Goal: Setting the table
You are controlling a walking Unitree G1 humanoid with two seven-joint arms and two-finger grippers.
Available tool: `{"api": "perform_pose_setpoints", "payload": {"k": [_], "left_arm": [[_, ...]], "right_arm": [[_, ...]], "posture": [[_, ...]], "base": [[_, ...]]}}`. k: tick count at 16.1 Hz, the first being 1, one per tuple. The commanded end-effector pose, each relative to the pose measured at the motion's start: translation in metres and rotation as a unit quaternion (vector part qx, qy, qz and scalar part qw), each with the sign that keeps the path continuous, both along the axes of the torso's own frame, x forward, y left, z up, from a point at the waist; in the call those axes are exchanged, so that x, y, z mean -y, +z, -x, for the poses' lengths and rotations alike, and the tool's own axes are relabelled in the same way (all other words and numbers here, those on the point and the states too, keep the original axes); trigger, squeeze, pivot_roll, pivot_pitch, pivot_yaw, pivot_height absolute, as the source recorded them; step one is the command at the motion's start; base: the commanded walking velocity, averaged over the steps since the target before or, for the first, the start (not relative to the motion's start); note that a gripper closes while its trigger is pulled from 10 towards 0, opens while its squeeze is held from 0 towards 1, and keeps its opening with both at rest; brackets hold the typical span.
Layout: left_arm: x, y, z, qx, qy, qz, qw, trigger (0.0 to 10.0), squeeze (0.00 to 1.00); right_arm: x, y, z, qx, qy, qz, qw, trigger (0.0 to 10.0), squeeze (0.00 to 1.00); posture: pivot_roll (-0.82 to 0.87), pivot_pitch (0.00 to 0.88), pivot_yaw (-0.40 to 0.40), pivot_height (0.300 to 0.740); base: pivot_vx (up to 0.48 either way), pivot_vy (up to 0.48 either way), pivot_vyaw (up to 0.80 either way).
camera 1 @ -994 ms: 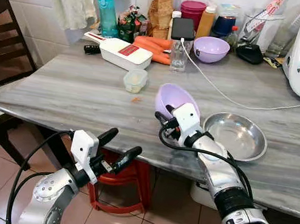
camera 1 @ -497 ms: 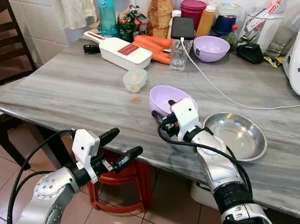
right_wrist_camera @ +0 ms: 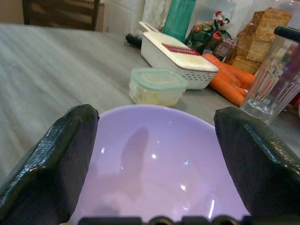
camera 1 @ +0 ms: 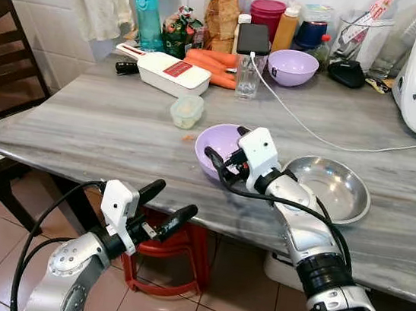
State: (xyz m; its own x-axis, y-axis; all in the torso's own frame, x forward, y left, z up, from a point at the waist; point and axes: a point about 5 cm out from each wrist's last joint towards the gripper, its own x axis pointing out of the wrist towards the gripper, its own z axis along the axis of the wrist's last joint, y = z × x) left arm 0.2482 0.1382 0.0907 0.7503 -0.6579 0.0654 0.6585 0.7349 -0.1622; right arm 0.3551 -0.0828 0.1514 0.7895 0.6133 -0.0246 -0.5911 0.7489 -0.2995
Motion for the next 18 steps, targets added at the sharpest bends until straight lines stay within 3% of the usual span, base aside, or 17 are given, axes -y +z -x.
{"api": "perform_pose_setpoints", "payload": {"k": [1,4,8,11,18], "left_arm": [[-0.001,-0.001,-0.001,-0.003,-0.006,-0.013,1.000,10.0,0.00],[-0.001,-0.001,-0.001,0.001,-0.005,-0.014,1.000,10.0,0.00],[0.000,-0.002,-0.003,0.000,-0.003,-0.010,1.000,10.0,0.00],[0.000,0.000,-0.004,0.005,-0.008,-0.006,1.000,10.0,0.00],[0.002,0.007,-0.006,0.011,-0.009,-0.007,1.000,10.0,0.00]], "right_arm": [[-0.002,0.004,0.001,0.001,0.003,-0.012,1.000,10.0,1.00],[0.017,0.034,0.004,0.072,-0.081,-0.037,0.993,10.0,1.00],[0.070,0.044,0.022,0.126,-0.232,-0.026,0.964,10.0,1.00],[0.096,0.025,0.035,0.068,-0.304,-0.022,0.950,10.0,1.00],[0.119,0.004,0.043,-0.026,-0.355,-0.024,0.934,10.0,1.00]], "posture": [[-0.09,0.020,0.080,0.740],[-0.09,0.021,0.076,0.740],[-0.11,0.033,0.076,0.740],[-0.12,0.038,0.078,0.740],[-0.12,0.041,0.081,0.740]], "base": [[0.000,0.000,0.00],[0.000,0.000,0.00],[0.000,0.000,0.00],[0.000,0.000,0.00],[0.000,0.000,0.00]]}}
